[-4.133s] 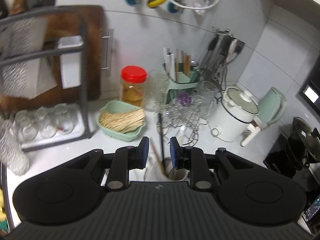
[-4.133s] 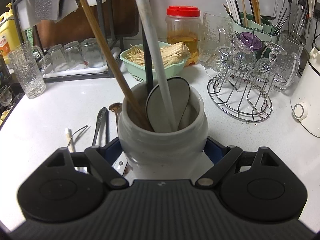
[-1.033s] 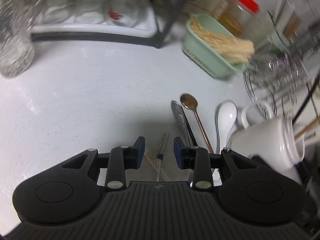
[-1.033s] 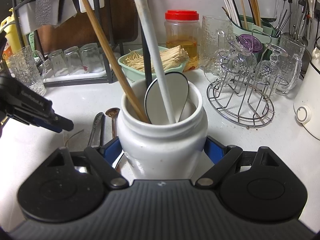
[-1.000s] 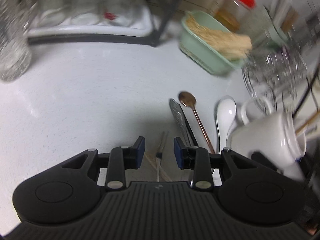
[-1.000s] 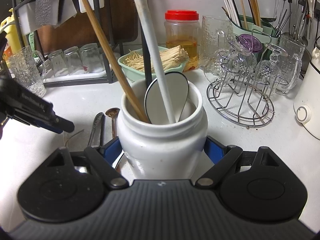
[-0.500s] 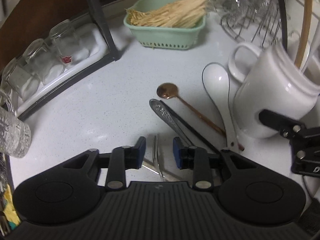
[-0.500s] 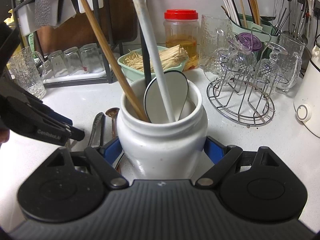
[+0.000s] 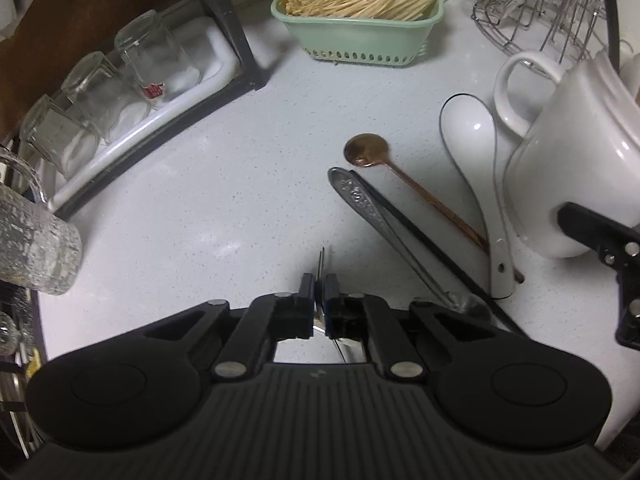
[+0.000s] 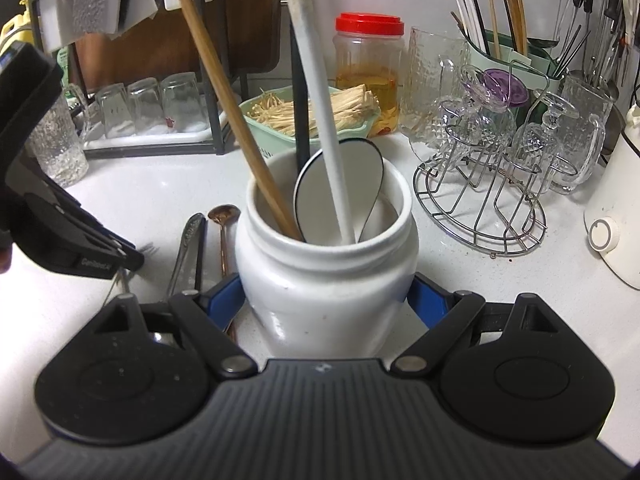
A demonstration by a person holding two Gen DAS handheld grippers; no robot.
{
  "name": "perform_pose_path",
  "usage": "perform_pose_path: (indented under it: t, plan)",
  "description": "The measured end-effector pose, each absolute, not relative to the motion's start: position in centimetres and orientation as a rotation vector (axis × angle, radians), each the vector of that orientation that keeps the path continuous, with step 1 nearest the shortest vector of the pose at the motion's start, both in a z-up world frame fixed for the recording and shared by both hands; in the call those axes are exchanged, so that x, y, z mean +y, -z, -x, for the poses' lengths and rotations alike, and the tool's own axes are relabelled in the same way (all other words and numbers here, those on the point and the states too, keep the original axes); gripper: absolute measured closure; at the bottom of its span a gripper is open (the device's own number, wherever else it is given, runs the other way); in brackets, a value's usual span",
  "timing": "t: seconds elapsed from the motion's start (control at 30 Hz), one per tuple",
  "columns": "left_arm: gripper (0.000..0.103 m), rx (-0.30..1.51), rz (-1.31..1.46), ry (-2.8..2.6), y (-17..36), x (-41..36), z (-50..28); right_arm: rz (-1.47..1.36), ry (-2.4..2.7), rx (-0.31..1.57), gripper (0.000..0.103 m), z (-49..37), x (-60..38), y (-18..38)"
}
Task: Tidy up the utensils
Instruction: 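Lift the metal fork with the left gripper and carry it over the jar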
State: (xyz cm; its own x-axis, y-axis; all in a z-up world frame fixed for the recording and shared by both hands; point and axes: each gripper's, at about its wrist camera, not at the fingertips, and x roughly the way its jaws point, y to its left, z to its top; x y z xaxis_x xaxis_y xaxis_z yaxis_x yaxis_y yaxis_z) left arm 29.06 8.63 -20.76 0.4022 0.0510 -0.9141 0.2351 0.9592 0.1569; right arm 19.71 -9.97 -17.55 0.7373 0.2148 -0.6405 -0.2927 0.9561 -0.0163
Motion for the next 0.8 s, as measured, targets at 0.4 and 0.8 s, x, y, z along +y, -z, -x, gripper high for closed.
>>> perform_pose_path:
  t: [0.4, 0.8]
  plan:
    - [0.101, 1.136, -0.174, 0.109, 17.6, 8.8, -29.0, 0.117, -0.275, 0.704, 0.014, -19.4, -10.1, 17.5]
    - [0.102, 0.972, -0.072, 0.134, 10.9, 8.6, -25.8, 0.140, -0.299, 0.722, 0.014, -19.4, -10.1, 17.4]
